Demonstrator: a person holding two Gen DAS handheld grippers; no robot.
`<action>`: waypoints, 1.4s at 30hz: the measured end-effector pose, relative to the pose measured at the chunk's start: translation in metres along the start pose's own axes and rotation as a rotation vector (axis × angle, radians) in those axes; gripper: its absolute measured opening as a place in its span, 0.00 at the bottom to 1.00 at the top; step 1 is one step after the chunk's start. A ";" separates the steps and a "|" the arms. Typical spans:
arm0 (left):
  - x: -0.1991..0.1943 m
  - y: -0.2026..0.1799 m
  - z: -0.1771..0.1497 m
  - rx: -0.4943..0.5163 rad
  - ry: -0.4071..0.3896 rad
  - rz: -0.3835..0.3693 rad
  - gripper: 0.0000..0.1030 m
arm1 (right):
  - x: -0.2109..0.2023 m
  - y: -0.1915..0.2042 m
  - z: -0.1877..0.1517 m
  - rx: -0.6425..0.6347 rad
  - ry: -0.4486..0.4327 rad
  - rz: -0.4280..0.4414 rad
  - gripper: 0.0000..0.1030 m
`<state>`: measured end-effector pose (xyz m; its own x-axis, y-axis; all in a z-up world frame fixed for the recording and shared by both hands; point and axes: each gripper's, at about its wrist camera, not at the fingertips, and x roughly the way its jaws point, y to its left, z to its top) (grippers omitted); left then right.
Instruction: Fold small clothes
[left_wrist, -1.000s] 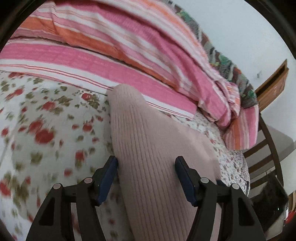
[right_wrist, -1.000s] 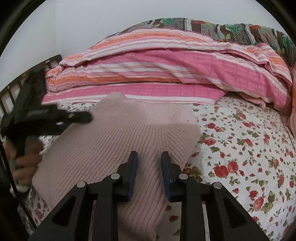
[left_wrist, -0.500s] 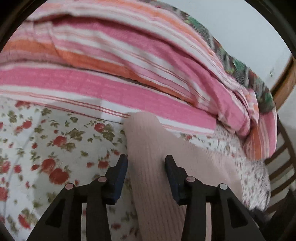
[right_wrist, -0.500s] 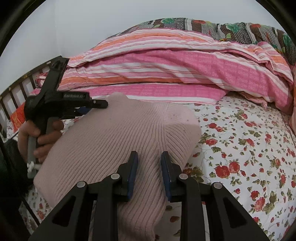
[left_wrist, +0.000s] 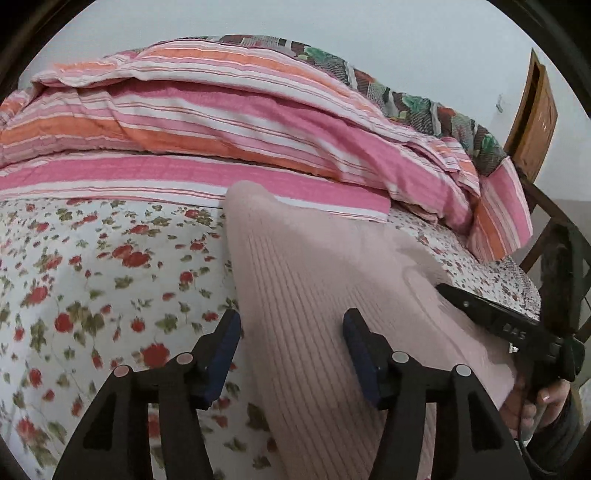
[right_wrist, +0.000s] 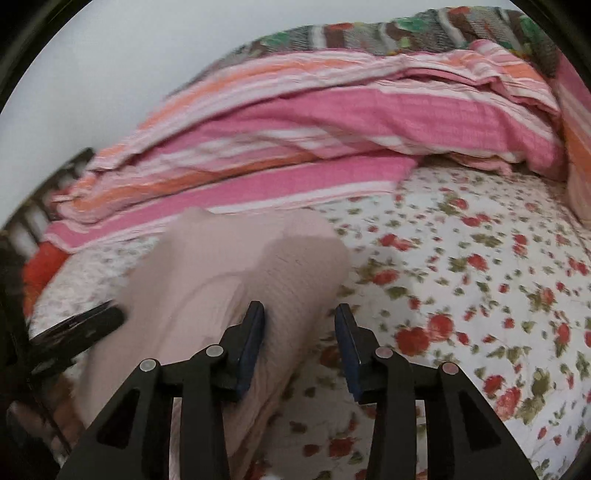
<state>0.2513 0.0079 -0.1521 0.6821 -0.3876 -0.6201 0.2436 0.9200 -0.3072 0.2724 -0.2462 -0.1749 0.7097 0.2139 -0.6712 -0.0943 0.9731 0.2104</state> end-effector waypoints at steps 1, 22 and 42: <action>0.000 0.002 -0.001 -0.007 0.004 -0.006 0.54 | 0.000 0.000 0.000 -0.007 -0.001 -0.007 0.37; -0.026 -0.004 -0.027 0.087 -0.026 0.000 0.60 | -0.020 0.042 -0.026 -0.255 -0.055 -0.071 0.42; -0.017 -0.013 -0.028 0.118 -0.012 0.041 0.66 | -0.010 0.030 -0.028 -0.200 -0.002 -0.060 0.44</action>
<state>0.2171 0.0012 -0.1580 0.7013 -0.3495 -0.6213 0.2942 0.9358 -0.1944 0.2426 -0.2171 -0.1818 0.7197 0.1551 -0.6767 -0.1882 0.9818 0.0248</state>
